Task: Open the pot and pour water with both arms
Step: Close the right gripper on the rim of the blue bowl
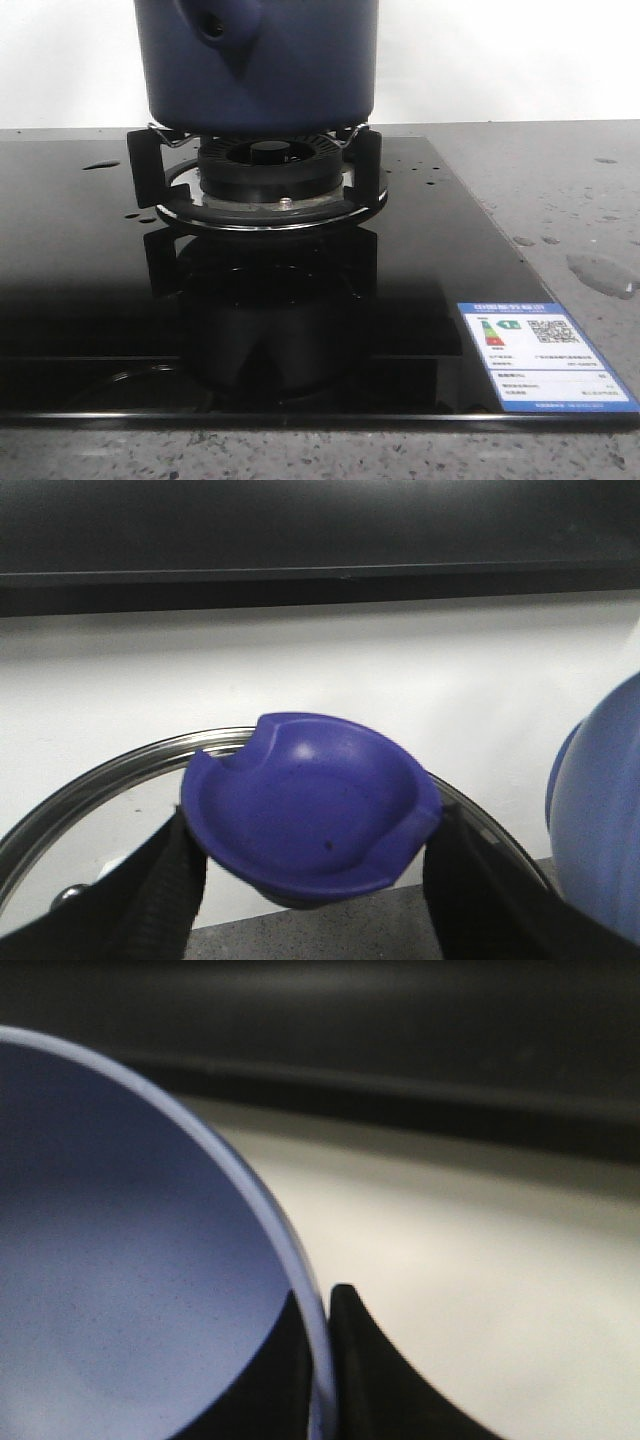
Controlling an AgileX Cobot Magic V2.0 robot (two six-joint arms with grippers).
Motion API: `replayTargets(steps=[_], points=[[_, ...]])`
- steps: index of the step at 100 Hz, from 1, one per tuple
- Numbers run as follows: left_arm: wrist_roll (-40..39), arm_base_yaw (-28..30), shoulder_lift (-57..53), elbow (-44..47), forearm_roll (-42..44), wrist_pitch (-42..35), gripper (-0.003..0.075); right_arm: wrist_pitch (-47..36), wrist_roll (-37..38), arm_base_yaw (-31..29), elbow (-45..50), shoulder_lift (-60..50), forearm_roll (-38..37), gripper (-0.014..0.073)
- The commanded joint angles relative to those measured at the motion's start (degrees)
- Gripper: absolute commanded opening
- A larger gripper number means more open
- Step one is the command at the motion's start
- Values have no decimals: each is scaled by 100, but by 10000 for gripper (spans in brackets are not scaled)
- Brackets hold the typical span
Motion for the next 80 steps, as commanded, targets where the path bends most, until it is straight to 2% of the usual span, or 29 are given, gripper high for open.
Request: replayTargets(steps=[1, 80], points=[[13, 16, -181, -229, -38, -453, 340, -835, -26, 7, -177, -318, -113, -59], [13, 16, -181, -229, -38, -453, 340, -2155, -26, 7, -177, -318, -923, -59]])
